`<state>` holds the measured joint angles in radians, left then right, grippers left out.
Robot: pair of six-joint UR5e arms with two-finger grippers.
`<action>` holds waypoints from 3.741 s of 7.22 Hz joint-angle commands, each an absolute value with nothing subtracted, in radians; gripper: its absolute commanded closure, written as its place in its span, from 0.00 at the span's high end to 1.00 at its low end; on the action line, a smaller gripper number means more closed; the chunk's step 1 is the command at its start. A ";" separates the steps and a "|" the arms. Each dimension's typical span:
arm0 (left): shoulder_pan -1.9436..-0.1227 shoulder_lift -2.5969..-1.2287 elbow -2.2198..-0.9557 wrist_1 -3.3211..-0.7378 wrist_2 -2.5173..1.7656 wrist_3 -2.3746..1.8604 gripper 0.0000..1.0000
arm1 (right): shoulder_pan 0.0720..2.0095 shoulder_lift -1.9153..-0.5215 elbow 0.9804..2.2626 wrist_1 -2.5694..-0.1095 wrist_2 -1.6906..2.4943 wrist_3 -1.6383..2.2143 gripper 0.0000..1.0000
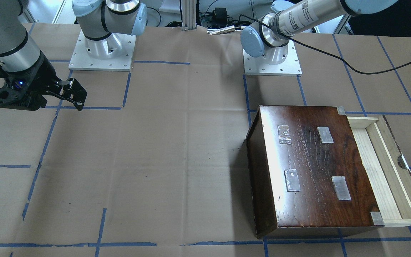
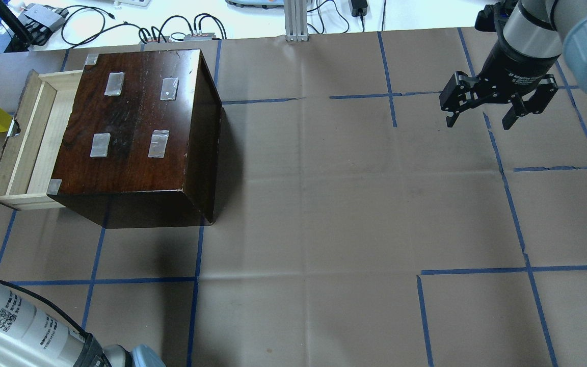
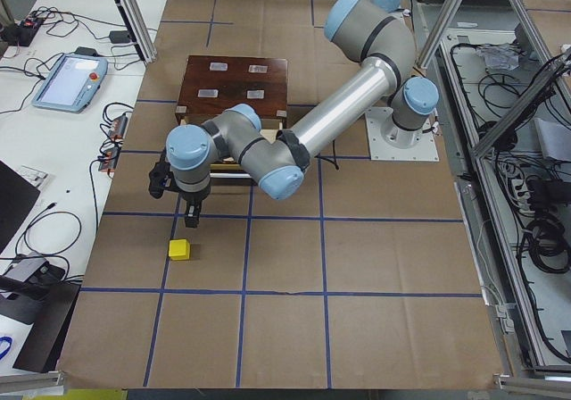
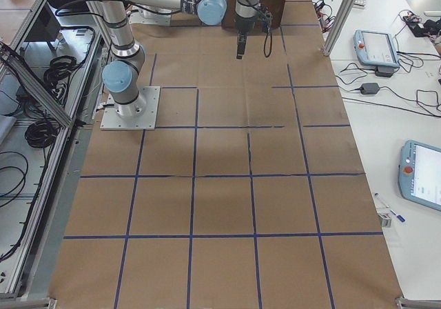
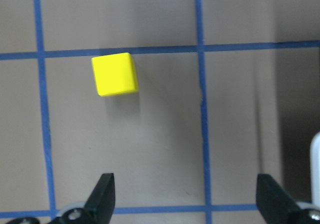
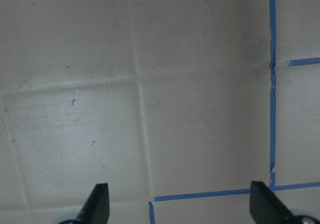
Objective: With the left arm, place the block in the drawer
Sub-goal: 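Release the handle and move the left gripper above the yellow cube, then lower the left gripper and grasp the yellow cube, then lift the yellow cube with the left gripper and carry it over the drawer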
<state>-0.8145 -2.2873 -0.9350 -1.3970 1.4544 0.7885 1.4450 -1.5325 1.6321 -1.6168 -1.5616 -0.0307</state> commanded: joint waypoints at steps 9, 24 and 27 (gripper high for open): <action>-0.824 -2.694 -0.468 -1.569 1.451 0.781 0.97 | 1.445 -1.532 1.632 -1.615 -1.562 -0.031 1.00; -0.807 -2.597 -0.472 -1.713 1.466 0.788 0.20 | 1.445 -1.532 1.631 -1.617 -1.562 -0.031 1.00; -0.787 -2.476 -0.477 -1.912 1.466 0.779 0.20 | 1.445 -1.532 1.632 -1.617 -1.562 -0.031 1.00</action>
